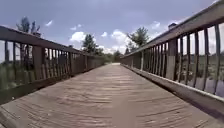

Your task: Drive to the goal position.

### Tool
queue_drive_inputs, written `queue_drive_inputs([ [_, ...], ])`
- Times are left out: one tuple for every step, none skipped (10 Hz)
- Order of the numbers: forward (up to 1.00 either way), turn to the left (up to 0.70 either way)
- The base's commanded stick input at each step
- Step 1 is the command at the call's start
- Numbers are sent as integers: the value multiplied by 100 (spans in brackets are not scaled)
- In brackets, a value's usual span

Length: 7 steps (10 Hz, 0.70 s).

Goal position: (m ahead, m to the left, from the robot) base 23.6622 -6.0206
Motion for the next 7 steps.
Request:
queue_drive_inputs([
  [50, 1],
  [50, 1],
  [50, 1],
  [50, 1],
  [50, 1],
  [50, 1],
  [50, 1],
])
